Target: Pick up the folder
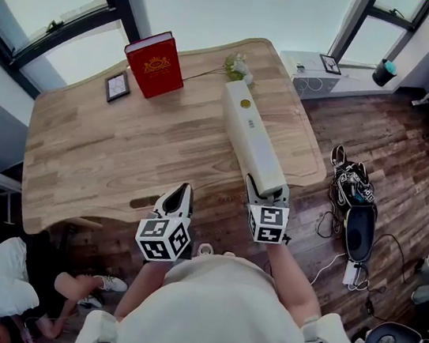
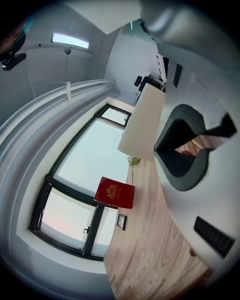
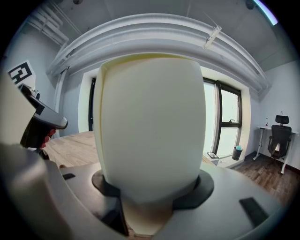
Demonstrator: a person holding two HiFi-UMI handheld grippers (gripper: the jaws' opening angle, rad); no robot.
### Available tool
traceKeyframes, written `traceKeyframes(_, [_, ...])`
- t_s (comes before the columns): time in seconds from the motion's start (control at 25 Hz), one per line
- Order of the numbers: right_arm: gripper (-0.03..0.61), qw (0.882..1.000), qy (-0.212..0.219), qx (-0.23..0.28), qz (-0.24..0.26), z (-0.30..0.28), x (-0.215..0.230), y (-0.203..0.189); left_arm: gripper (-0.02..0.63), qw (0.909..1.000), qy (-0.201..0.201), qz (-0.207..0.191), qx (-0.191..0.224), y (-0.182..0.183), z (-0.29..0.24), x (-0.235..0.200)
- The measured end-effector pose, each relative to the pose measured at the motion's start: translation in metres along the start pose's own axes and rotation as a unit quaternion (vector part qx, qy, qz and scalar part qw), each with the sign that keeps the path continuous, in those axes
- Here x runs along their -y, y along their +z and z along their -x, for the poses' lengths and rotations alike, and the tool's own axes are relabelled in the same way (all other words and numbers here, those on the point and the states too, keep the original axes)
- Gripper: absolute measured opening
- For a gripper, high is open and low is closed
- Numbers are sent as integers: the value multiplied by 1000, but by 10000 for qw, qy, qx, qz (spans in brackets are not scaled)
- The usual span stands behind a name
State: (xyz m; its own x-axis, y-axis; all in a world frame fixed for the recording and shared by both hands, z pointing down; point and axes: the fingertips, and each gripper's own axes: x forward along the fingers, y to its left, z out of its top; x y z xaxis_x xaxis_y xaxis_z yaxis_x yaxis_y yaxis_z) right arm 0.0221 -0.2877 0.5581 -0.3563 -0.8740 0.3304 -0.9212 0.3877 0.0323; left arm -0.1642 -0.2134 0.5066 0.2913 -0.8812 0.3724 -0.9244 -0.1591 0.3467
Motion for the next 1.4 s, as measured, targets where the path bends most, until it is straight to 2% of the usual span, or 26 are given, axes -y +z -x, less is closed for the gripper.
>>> traceKeyframes(0.96, [284,9989,13,355,-317,78,-5,24,21,9998,-184,-73,-40,-10,10,17])
traceKeyframes(1.4, [284,9986,-80,445,-281,112,1,35,20,9995,-285,-145,-84,-13,11,25])
